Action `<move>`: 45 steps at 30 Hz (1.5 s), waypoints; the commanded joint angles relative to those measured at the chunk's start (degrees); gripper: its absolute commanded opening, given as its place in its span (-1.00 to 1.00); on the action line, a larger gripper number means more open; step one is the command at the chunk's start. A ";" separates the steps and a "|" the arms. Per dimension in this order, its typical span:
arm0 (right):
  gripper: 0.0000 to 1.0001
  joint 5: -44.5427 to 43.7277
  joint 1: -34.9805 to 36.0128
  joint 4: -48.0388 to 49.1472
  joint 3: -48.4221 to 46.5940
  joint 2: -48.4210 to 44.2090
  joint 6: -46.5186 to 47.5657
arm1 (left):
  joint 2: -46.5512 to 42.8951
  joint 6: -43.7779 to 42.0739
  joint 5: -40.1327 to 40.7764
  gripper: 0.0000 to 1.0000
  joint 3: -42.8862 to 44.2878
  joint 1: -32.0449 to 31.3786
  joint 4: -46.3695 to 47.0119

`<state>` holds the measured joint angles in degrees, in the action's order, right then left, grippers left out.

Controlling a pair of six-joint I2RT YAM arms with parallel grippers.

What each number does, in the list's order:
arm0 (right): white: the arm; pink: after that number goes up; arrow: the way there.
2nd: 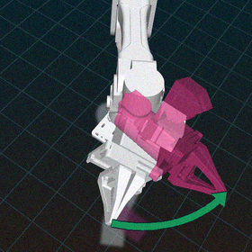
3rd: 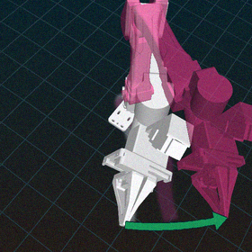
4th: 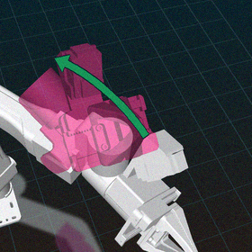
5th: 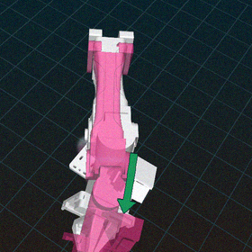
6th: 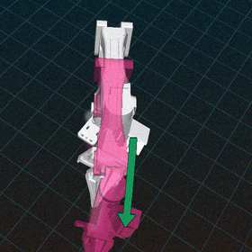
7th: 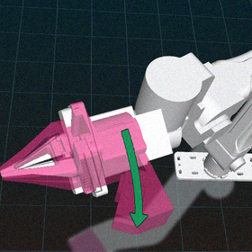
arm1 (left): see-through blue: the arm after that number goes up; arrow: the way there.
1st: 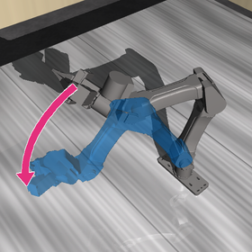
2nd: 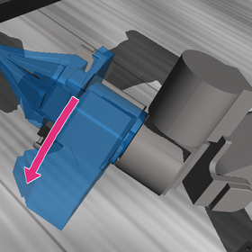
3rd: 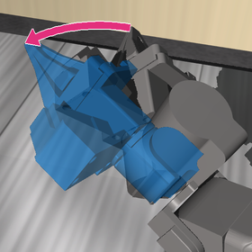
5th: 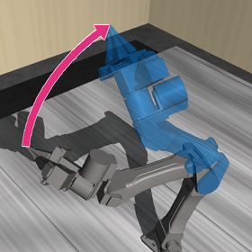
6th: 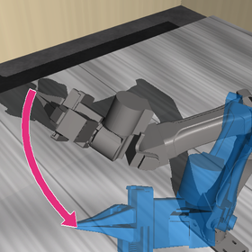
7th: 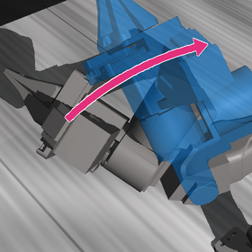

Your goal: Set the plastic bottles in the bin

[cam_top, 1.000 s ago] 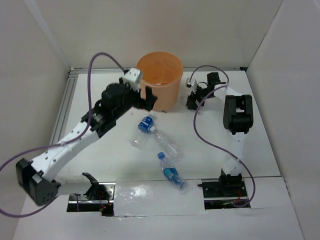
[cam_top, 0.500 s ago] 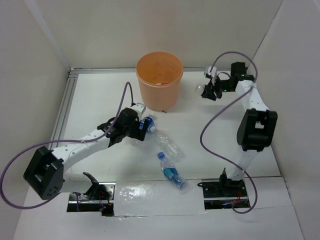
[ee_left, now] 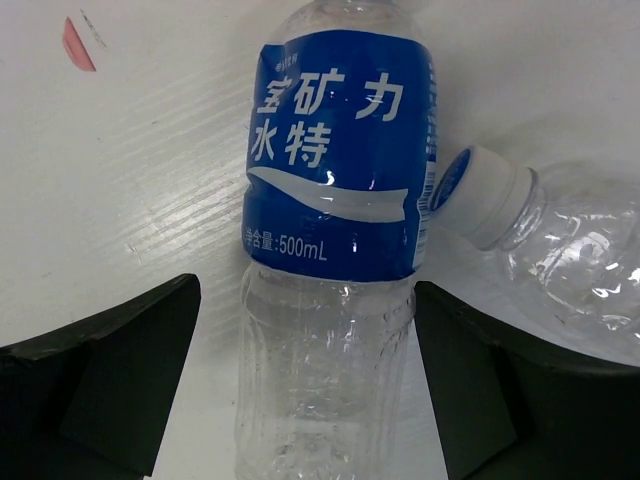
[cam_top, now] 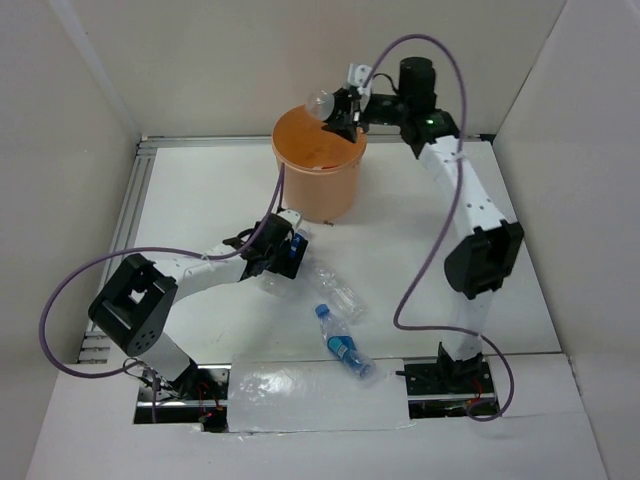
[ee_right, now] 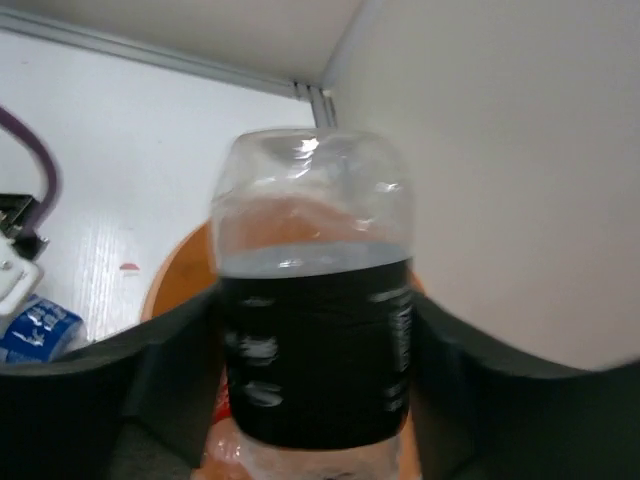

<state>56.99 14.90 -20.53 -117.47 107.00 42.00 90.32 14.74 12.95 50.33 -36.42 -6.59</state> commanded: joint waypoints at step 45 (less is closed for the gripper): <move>1.00 -6.62 1.09 -12.42 61.31 -27.65 -14.20 | 16.62 7.41 -2.31 0.98 57.50 5.57 10.64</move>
<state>52.23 13.98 -38.06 -56.45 78.28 36.80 104.97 20.80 7.25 101.58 -31.62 2.50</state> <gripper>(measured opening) 0.985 0.894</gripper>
